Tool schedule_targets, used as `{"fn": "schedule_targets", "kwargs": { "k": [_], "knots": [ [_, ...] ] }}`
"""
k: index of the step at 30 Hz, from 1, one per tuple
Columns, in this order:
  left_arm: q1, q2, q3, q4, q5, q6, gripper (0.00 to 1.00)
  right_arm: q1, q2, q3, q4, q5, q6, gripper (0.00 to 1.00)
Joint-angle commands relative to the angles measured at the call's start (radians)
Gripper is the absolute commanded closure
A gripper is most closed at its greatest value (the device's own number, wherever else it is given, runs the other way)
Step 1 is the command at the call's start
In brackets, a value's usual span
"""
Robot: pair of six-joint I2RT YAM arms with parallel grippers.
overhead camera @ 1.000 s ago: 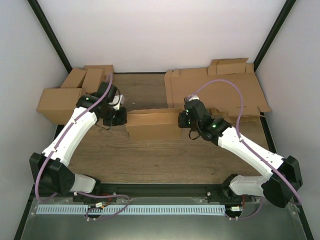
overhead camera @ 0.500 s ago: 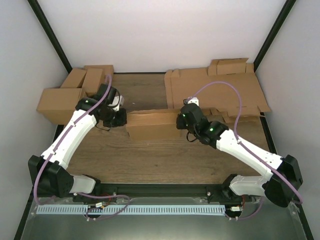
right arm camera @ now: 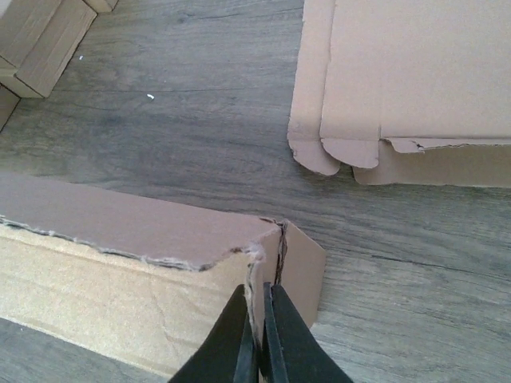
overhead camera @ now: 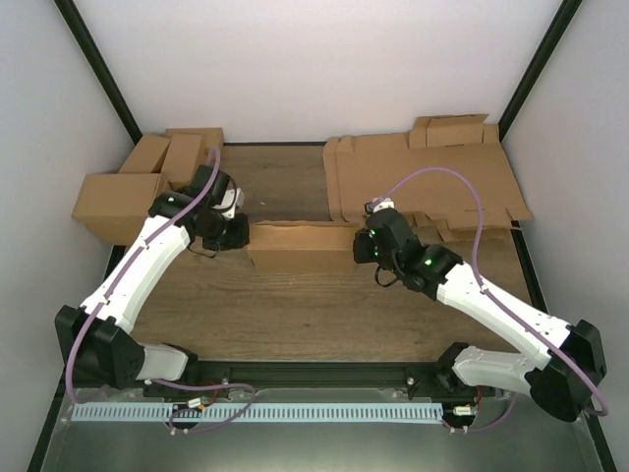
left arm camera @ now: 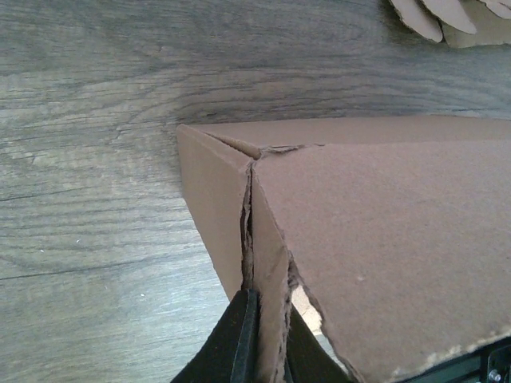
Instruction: Fold the paper box
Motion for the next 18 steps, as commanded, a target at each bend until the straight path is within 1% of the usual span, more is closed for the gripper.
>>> {"fn": "schedule_targets", "kwargs": {
  "k": [1, 6, 11, 14, 17, 18],
  "knots": [
    [0.003, -0.003, 0.020, -0.037, -0.042, 0.011, 0.96, -0.008, 0.033, -0.060, -0.212, -0.063, -0.010, 0.99],
    [0.003, 0.000, 0.025, -0.031, -0.032, 0.010, 0.96, -0.009, 0.035, -0.091, -0.156, -0.042, 0.001, 0.99],
    [0.003, -0.007, 0.001, -0.006, -0.026, 0.004, 0.96, -0.009, 0.072, -0.147, -0.083, -0.074, 0.057, 0.99],
    [0.003, -0.018, -0.036, 0.025, -0.015, -0.009, 0.96, -0.009, 0.063, -0.198, -0.036, -0.102, 0.091, 0.99],
    [0.002, -0.026, -0.050, 0.047, -0.012, -0.019, 0.96, -0.009, 0.044, -0.205, -0.041, -0.098, 0.091, 0.98],
    [0.001, -0.030, -0.053, 0.055, -0.013, -0.019, 0.96, -0.009, 0.037, -0.194, -0.055, -0.091, 0.092, 0.96]
  ]
}}
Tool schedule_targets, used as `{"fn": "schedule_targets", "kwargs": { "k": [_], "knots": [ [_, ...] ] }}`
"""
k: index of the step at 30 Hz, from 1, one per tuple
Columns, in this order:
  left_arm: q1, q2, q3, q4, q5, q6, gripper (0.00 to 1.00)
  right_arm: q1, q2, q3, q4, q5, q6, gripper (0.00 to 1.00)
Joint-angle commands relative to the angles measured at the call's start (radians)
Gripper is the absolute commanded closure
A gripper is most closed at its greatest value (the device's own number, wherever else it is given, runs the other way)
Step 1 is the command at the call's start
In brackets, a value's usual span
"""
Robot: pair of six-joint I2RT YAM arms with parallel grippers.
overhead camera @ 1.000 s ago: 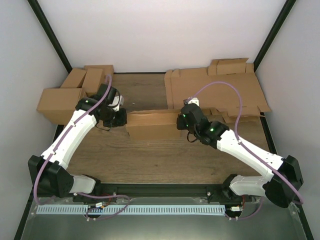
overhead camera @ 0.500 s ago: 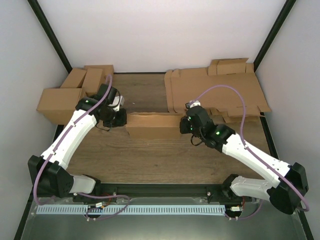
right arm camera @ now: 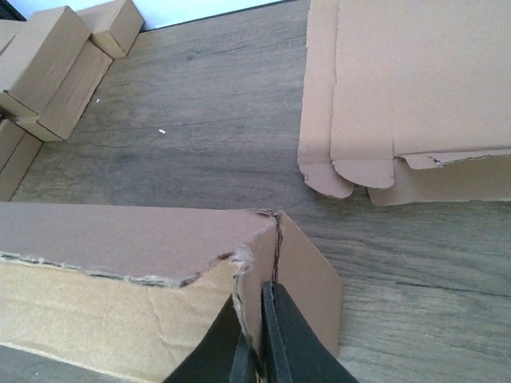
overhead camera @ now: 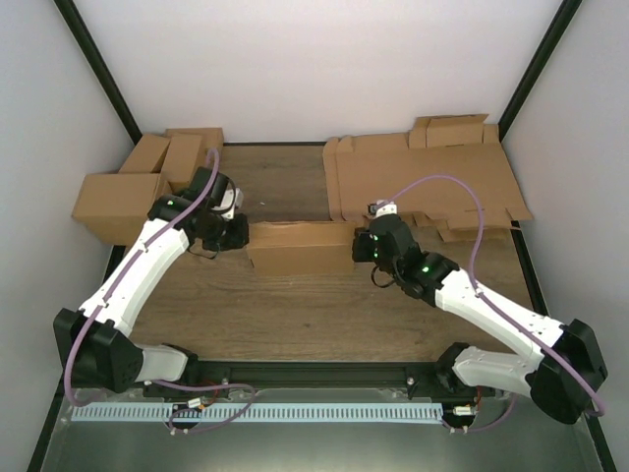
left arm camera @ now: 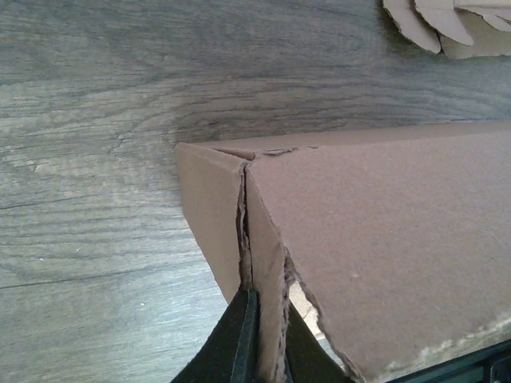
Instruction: Fold the paper box
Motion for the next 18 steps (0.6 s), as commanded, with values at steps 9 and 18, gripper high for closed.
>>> {"fn": "schedule_targets", "kwargs": {
  "k": [9, 18],
  "knots": [
    [0.002, -0.009, -0.002, 0.033, -0.028, -0.010, 0.96, 0.007, -0.072, 0.126, -0.425, -0.098, 0.001, 0.45],
    [0.003, 0.000, 0.007, 0.039, -0.033, -0.006, 0.96, -0.102, -0.031, 0.365, -0.561, -0.239, 0.021, 0.27]
  ]
}}
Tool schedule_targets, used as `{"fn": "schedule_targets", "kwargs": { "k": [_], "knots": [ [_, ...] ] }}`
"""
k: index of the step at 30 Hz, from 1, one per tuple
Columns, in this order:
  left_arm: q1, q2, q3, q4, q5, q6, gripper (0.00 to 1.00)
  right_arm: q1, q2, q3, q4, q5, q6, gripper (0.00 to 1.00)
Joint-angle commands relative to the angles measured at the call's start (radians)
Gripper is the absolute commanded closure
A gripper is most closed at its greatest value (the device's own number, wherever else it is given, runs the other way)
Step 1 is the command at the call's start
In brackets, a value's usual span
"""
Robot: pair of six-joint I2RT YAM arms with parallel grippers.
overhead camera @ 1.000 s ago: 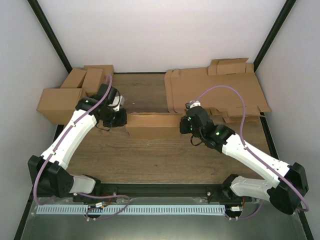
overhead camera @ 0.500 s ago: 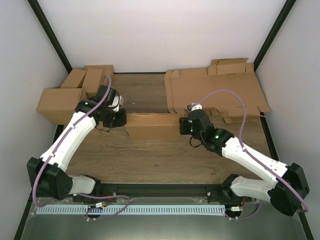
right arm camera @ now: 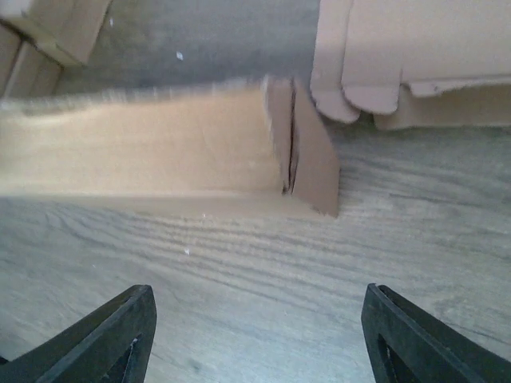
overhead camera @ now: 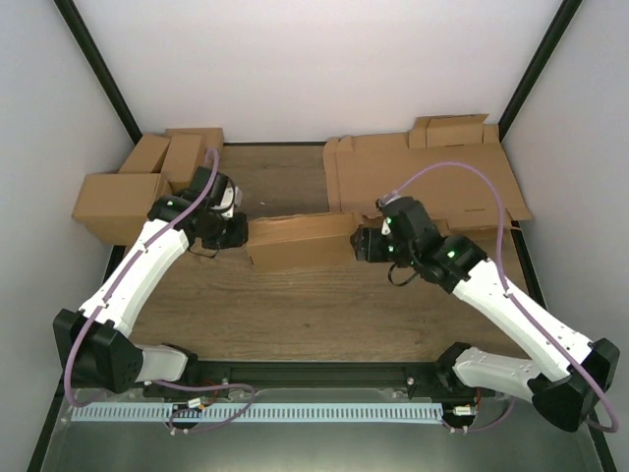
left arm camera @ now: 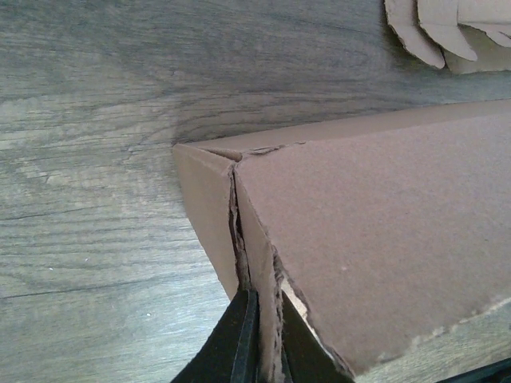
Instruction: Fold the paper box
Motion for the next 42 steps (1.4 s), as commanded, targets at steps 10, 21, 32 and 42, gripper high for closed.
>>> {"fn": "schedule_targets", "kwargs": {
  "k": [10, 21, 32, 42],
  "knots": [
    [0.003, 0.027, 0.043, -0.004, -0.020, 0.011, 0.96, -0.233, 0.312, 0.428, -0.172, -0.295, 0.177, 0.36],
    [0.002, 0.028, 0.047, -0.003, -0.023, 0.011, 0.96, -0.234, 0.400, 0.446, -0.150, -0.361, 0.252, 0.49],
    [0.002, 0.026, 0.046, 0.008, -0.013, 0.005, 0.91, -0.235, 0.418, 0.403, -0.119, -0.338, 0.217, 0.61],
    [0.002, 0.033, 0.046, 0.010, -0.002, 0.008, 0.96, -0.235, 0.428, 0.401, -0.091, -0.349, 0.229, 0.46]
  ]
}}
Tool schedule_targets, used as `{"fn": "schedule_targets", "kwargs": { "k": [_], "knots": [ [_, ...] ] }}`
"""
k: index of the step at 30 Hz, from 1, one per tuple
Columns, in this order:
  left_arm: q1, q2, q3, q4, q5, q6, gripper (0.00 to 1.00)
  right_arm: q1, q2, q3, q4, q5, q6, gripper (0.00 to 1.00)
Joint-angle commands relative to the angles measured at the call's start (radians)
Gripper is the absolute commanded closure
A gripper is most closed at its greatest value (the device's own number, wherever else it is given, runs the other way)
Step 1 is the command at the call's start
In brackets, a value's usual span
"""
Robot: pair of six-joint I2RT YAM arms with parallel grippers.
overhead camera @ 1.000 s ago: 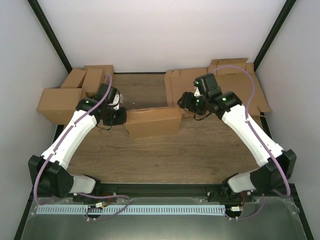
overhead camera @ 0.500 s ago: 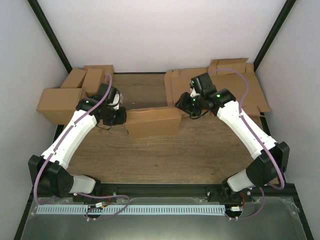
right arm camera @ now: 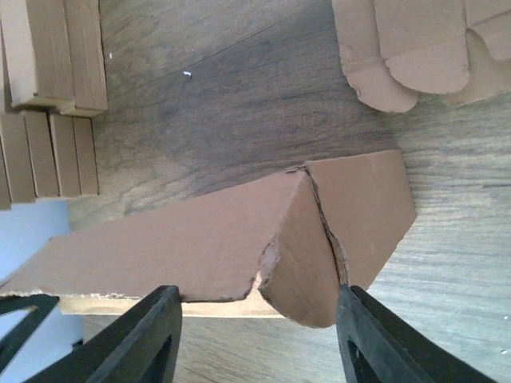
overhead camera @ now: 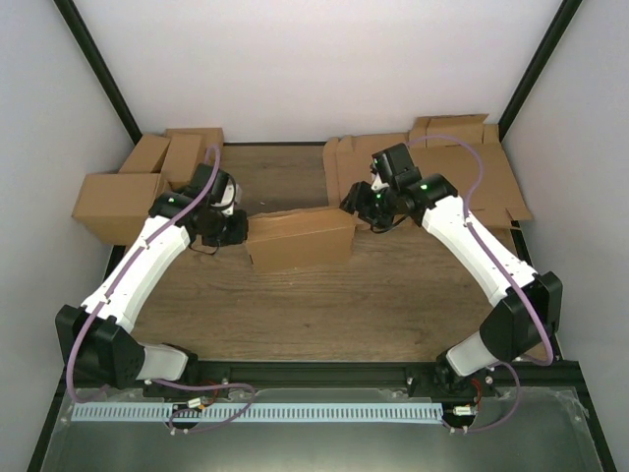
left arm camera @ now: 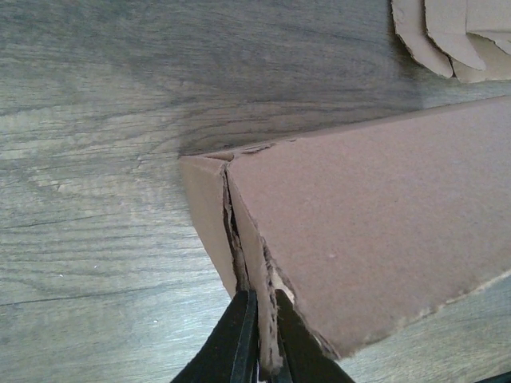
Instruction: Fold the paper box
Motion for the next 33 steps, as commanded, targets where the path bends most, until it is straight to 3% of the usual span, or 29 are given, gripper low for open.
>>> {"fn": "schedule_targets", "kwargs": {
  "k": [1, 5, 12, 20, 28, 31, 33],
  "knots": [
    [-0.001, 0.012, 0.024, 0.011, 0.021, 0.006, 0.96, -0.003, -0.001, -0.005, 0.028, -0.014, 0.013, 0.47],
    [0.000, 0.009, 0.022, 0.012, 0.022, 0.008, 0.96, -0.007, -0.003, 0.009, 0.041, -0.017, 0.010, 0.47],
    [0.000, 0.005, 0.017, 0.011, 0.019, 0.009, 0.96, -0.032, -0.077, -0.012, 0.115, 0.003, 0.011, 0.36],
    [0.000, 0.006, 0.015, 0.012, 0.017, 0.013, 0.96, -0.045, 0.005, 0.023, 0.051, -0.001, 0.035, 0.39],
    [0.000, 0.005, 0.013, 0.017, 0.018, 0.013, 0.95, -0.045, 0.029, 0.014, 0.042, -0.052, -0.022, 0.57],
    [0.001, 0.002, 0.016, 0.019, 0.023, 0.005, 0.84, -0.045, 0.015, -0.029, 0.049, -0.056, -0.032, 0.69],
    [0.000, 0.004, 0.034, 0.011, 0.055, -0.010, 0.66, -0.045, 0.007, -0.046, 0.057, -0.056, -0.034, 0.74]
  ]
}}
